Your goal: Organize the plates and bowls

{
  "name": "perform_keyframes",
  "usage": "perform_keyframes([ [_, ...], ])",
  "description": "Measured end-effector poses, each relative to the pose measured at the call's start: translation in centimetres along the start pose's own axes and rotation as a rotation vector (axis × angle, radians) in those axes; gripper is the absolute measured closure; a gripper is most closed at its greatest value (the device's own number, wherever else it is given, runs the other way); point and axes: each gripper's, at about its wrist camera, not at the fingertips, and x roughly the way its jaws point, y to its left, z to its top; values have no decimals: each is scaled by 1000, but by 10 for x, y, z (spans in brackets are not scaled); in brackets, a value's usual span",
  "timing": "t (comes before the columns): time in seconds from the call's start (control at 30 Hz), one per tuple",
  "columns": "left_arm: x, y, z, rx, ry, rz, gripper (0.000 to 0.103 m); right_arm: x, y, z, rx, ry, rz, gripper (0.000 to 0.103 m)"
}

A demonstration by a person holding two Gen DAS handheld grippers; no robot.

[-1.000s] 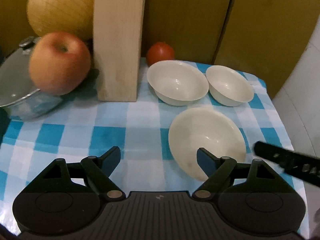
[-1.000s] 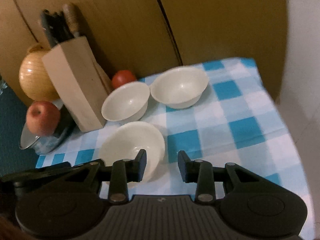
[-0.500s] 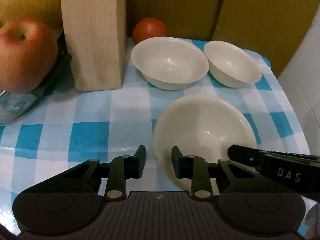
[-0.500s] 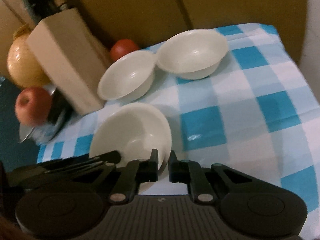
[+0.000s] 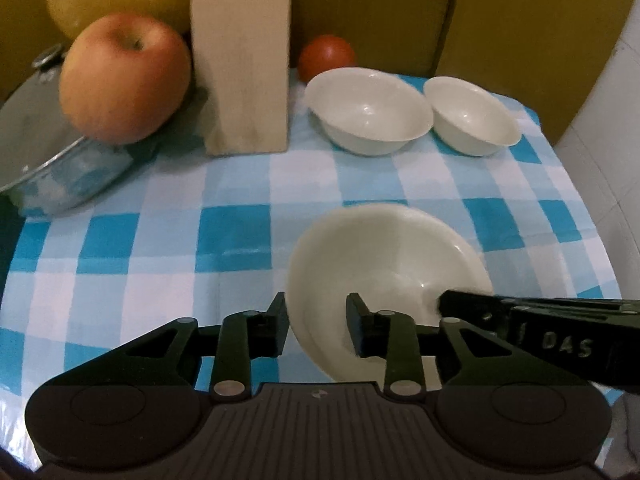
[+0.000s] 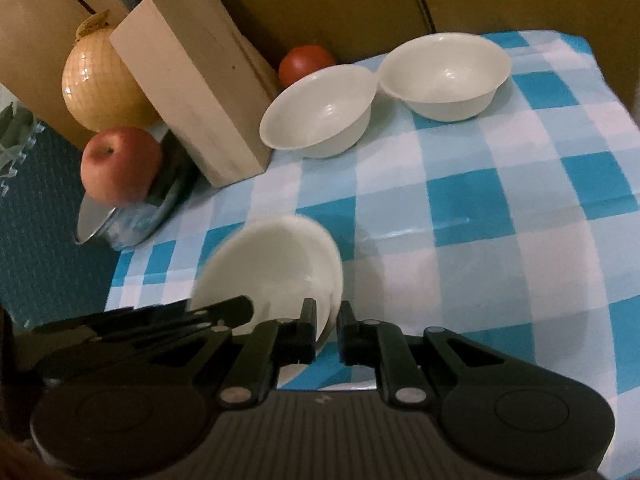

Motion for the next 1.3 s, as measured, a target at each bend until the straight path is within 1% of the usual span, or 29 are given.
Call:
perform_keyframes([
  [0.07, -2, 5, 0, -3, -9, 17, 60, -8, -1, 0, -4, -32, -17, 90],
  [0.1, -3, 8, 1, -9, -13, 20, 56, -11, -4, 1, 4, -44, -17, 90],
  [0.2, -10, 16, 4, -40, -29, 2, 55, -22, -13, 6, 37, -81, -9, 89],
  [0.3, -17, 19, 10, -61, -55, -8, 52, -26, -17, 16, 59, -116, -2, 89],
  [0.43, -18, 12, 31, -83, -92, -14, 51, -23, -10, 37, 57, -150, -10, 86],
  [0.47, -17, 10, 37, -84, -104, -13, 50, -20, -9, 42, 61, -159, -12, 83],
  [0.53, -13, 4, 50, -92, -117, -13, 45, -14, -6, 55, 56, -170, -19, 83],
  [0.67, 6, 3, 72, -140, -106, 3, 45, 2, -6, 78, 86, -188, -29, 82],
  [0.77, 21, 5, 83, -188, -92, -5, 45, 15, -11, 93, 126, -191, -30, 81],
  [0.9, 41, -1, 93, -208, -67, -21, 44, 30, -17, 99, 153, -159, -46, 80],
  [0.93, 46, -3, 95, -218, -62, -29, 45, 33, -19, 100, 162, -158, -49, 80],
  [0.97, 49, -4, 97, -227, -61, -32, 45, 34, -23, 101, 182, -167, -46, 80],
  [1.1, 59, -3, 103, -262, -72, -48, 46, 39, -38, 107, 273, -175, 33, 80],
  [1.17, 67, -1, 103, -290, -72, -53, 48, 44, -39, 108, 287, -174, 40, 80],
  [1.3, 81, 4, 104, -323, -44, -45, 53, 59, -41, 109, 309, -145, 53, 80],
])
